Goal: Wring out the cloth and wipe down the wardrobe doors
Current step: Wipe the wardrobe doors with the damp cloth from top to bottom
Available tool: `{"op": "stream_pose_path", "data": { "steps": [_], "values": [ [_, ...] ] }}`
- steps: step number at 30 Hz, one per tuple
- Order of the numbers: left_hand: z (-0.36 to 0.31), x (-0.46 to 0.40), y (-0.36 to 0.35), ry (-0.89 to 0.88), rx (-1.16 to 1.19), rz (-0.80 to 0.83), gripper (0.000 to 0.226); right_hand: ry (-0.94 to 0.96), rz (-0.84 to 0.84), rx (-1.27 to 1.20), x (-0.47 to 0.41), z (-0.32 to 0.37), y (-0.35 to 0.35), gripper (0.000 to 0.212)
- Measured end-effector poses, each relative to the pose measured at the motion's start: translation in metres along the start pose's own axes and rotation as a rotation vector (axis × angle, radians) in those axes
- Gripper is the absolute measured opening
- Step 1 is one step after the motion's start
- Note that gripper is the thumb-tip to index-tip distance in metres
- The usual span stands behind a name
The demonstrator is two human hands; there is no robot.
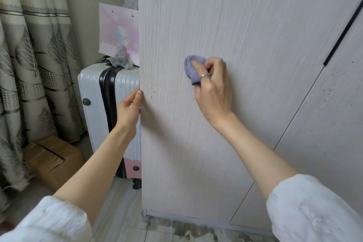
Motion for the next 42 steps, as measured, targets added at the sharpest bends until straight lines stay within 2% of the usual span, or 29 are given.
{"op": "stream_pose_path", "data": {
  "steps": [2, 3, 5, 7, 9, 10, 12, 15, 18, 20, 23, 25, 27, 30, 33, 37, 42],
  "values": [
    [0.000, 0.000, 0.000, 0.002, 0.004, 0.003, 0.037, 0.041, 0.001, 0.005, 0.011, 0.015, -0.013, 0.042],
    [0.000, 0.001, 0.001, 0.000, 0.006, 0.005, 0.037, 0.119, 0.031, -0.016, 0.024, 0.028, -0.024, 0.039],
    [0.000, 0.002, 0.000, -0.003, 0.007, 0.021, 0.037, 0.391, 0.064, -0.001, 0.067, 0.053, -0.048, 0.029],
    [0.000, 0.004, -0.001, 0.019, 0.024, 0.040, 0.037, 0.600, 0.186, 0.050, 0.108, 0.067, -0.074, 0.016],
    [-0.002, 0.005, -0.002, 0.039, 0.025, 0.076, 0.037, 0.670, 0.279, 0.071, 0.124, 0.068, -0.084, 0.012],
    [-0.003, 0.005, -0.002, 0.046, 0.025, 0.092, 0.037, 0.680, 0.273, 0.074, 0.119, 0.067, -0.083, 0.016],
    [-0.002, 0.005, -0.001, 0.059, 0.034, 0.108, 0.037, 0.628, 0.170, 0.060, 0.090, 0.066, -0.066, 0.024],
    [-0.002, 0.004, -0.001, 0.058, 0.044, 0.126, 0.036, 0.412, -0.050, 0.039, 0.027, 0.059, -0.033, 0.032],
    [-0.001, 0.003, -0.001, 0.061, 0.027, 0.143, 0.036, 0.238, -0.117, 0.044, 0.003, 0.058, -0.028, 0.038],
    [-0.001, 0.002, -0.001, 0.063, 0.016, 0.151, 0.037, 0.323, -0.083, 0.060, 0.023, 0.072, -0.044, 0.034],
    [-0.003, 0.002, 0.000, 0.068, 0.016, 0.149, 0.036, 0.597, 0.137, 0.110, 0.078, 0.094, -0.082, 0.013],
    [-0.003, 0.003, 0.000, 0.080, 0.023, 0.159, 0.034, 0.676, 0.226, 0.127, 0.092, 0.095, -0.091, 0.012],
    [-0.003, 0.003, 0.000, 0.090, 0.035, 0.167, 0.031, 0.637, 0.150, 0.092, 0.071, 0.086, -0.075, 0.020],
    [0.001, 0.002, 0.001, 0.125, 0.057, 0.172, 0.030, 0.456, -0.081, 0.070, 0.005, 0.067, -0.033, 0.032],
    [0.008, 0.001, 0.003, 0.166, 0.053, 0.168, 0.033, 0.284, -0.196, 0.076, -0.049, 0.060, -0.015, 0.043],
    [0.024, -0.004, 0.009, 0.242, 0.024, 0.227, 0.037, 0.290, -0.170, 0.090, -0.061, 0.080, -0.028, 0.044],
    [0.035, -0.009, 0.018, 0.271, 0.105, 0.292, 0.031, 0.386, -0.096, 0.130, -0.013, 0.102, -0.060, 0.041]
  ]
}}
Point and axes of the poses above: each hand's wrist, its own x-axis away from the middle knuckle, its own y-axis out of the back of the hand, z = x × y, the point moved 7 cm from there along -x, towards the middle knuckle, and after that the axes turned 9 degrees about y, right-handed, at the moved point
